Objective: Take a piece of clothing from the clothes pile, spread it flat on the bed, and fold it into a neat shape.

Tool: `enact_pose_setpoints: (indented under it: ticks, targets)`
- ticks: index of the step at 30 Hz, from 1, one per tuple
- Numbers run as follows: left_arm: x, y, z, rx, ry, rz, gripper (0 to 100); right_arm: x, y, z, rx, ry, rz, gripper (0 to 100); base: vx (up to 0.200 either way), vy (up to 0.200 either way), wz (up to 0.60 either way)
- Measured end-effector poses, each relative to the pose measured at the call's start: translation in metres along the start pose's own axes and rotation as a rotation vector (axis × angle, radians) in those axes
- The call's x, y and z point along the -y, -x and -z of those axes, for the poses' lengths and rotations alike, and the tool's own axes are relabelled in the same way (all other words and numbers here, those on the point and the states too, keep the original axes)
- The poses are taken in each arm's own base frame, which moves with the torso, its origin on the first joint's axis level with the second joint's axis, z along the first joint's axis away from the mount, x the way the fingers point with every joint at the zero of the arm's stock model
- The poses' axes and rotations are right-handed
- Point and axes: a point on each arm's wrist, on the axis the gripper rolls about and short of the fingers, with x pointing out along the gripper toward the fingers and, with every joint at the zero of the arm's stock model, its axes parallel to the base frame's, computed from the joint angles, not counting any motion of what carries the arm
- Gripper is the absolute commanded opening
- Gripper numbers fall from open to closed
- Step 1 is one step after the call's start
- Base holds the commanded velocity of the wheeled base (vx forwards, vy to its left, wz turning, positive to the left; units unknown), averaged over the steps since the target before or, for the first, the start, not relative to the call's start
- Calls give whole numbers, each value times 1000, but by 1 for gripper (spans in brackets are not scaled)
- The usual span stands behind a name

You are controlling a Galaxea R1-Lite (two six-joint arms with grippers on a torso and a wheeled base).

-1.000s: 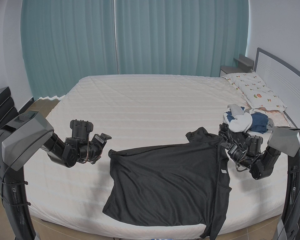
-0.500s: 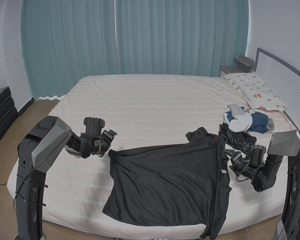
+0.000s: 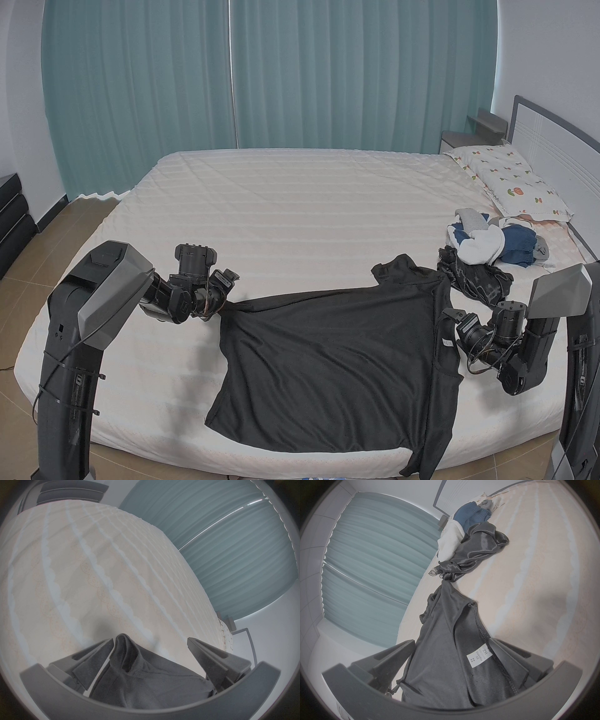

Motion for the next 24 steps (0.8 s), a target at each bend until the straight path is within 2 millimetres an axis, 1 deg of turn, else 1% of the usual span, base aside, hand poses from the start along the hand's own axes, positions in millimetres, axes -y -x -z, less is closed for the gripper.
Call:
enact_pose_setpoints:
  ticks: [8,12,16,20,24]
  targets:
    - [-2,-5,4,-4,-12,-7,0,3,-1,3,-7,3,8,100,0,0,0]
    - [-1,-5,1,39,-8,-15,0,3,-1,4,-9,2,10,100,0,0,0]
    - [2,-7,-11,118,6,4,0,3,-1,4,-8,3,9,100,0,0,0]
    - [1,-11,-29,184,28,18,0,2,-2,3,3,7,-5,100,0,0,0]
    - [-2,-17,-42,218,43,26,0,3,-3,5,20,31,-6,100,0,0,0]
